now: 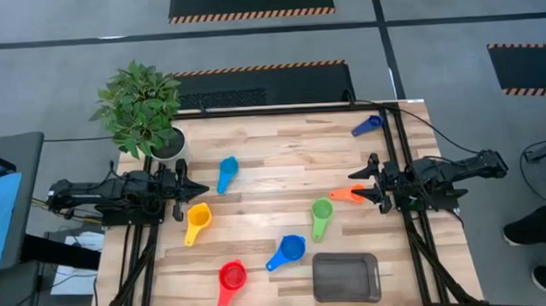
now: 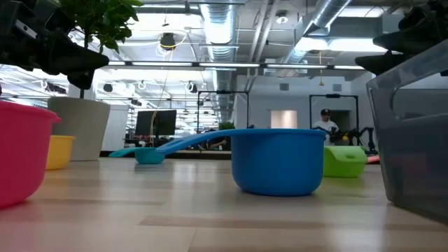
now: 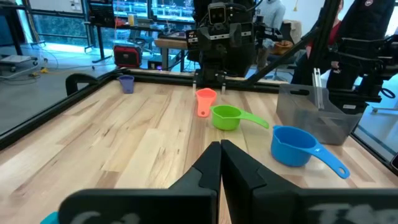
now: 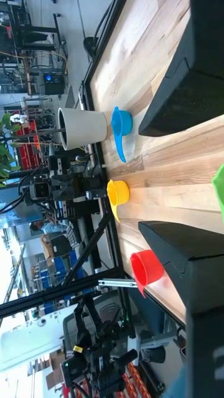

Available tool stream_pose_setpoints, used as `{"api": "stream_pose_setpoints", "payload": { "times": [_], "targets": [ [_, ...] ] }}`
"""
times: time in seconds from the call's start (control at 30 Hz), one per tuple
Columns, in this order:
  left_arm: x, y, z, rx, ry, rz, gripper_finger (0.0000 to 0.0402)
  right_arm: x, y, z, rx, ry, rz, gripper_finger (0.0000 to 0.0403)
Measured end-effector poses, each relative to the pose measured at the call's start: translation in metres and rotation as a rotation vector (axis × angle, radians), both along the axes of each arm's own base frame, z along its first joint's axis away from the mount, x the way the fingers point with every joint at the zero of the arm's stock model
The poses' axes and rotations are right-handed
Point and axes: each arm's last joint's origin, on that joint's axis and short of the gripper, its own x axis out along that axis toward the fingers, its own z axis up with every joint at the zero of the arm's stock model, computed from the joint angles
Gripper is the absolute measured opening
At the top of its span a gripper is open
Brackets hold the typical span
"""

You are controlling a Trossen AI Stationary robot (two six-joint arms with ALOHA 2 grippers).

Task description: Nest measuring cups in basket

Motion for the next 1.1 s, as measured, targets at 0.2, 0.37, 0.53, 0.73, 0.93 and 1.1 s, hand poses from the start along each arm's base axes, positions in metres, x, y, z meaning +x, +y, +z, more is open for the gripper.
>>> {"api": "stream_pose_setpoints", "payload": {
  "times": [0.2,0.37,0.53,0.73,0.93,1.1],
  "targets": [
    [0.0000,0.0000,0.0000,0.000,0.000,0.000,0.0000,0.0000,0.0000,0.0000,0.000,0.000,0.000,0.0258],
    [0.0000,0.0000,0.0000,0.000,0.000,0.000,0.0000,0.0000,0.0000,0.0000,0.000,0.000,0.000,0.0258],
    [0.0000,0.0001,0.0001,0.020,0.000,0.001,0.0000,0.0000,0.0000,-0.0001,0.000,0.000,0.000,0.0258],
    [0.0003,0.0010,0.0016,0.210,-0.015,0.021,0.0000,0.0000,-0.0002,0.0004,-0.023,-0.004,-0.005,0.0258],
    [0.0004,0.0008,0.0032,0.209,-0.032,0.015,0.0000,0.0000,-0.0003,0.0004,-0.012,-0.005,-0.005,0.0258],
    [0.0005,-0.0010,0.0088,-0.041,-0.097,-0.033,0.0000,-0.0001,-0.0002,0.0018,0.042,-0.022,-0.001,0.0258]
  ]
}}
